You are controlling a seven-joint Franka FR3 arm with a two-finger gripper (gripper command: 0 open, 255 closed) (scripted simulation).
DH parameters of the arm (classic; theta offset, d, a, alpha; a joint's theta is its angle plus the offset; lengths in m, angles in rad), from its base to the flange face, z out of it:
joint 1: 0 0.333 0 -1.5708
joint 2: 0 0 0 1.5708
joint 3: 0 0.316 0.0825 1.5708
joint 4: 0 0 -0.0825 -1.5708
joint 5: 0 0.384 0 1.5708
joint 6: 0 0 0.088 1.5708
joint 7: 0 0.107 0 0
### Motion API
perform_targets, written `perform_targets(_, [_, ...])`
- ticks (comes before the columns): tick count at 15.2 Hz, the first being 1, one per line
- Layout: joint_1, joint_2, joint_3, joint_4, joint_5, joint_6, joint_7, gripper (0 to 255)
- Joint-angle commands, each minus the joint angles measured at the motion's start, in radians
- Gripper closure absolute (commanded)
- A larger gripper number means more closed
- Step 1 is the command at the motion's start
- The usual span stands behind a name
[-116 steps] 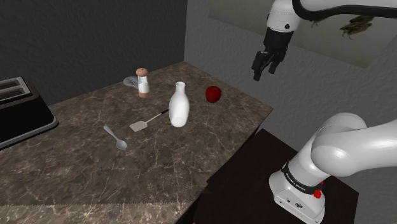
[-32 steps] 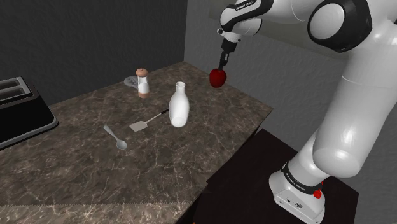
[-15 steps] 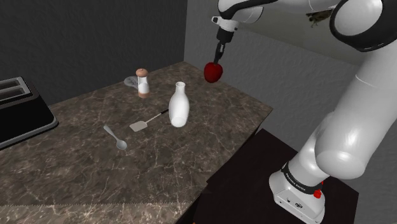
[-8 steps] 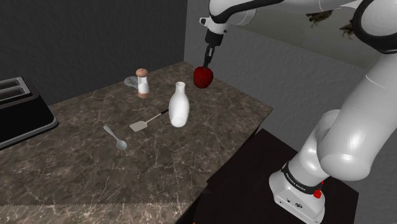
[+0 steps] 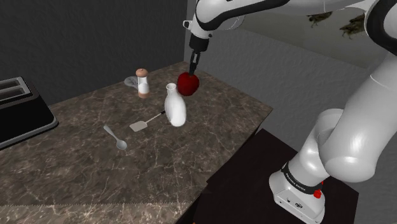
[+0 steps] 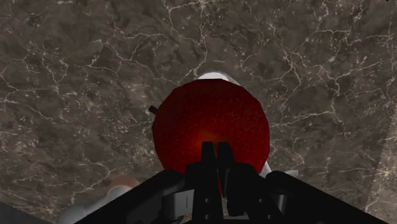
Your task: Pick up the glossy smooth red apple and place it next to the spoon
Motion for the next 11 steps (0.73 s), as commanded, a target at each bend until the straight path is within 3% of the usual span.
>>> perform_targets(1, [0.024, -0.001, 0.023, 0.002, -0.006, 0.002, 0.051, 255])
perform_targets(11, [0.142, 0.059, 0.132, 0.073, -0.027, 0.009, 0.287, 255])
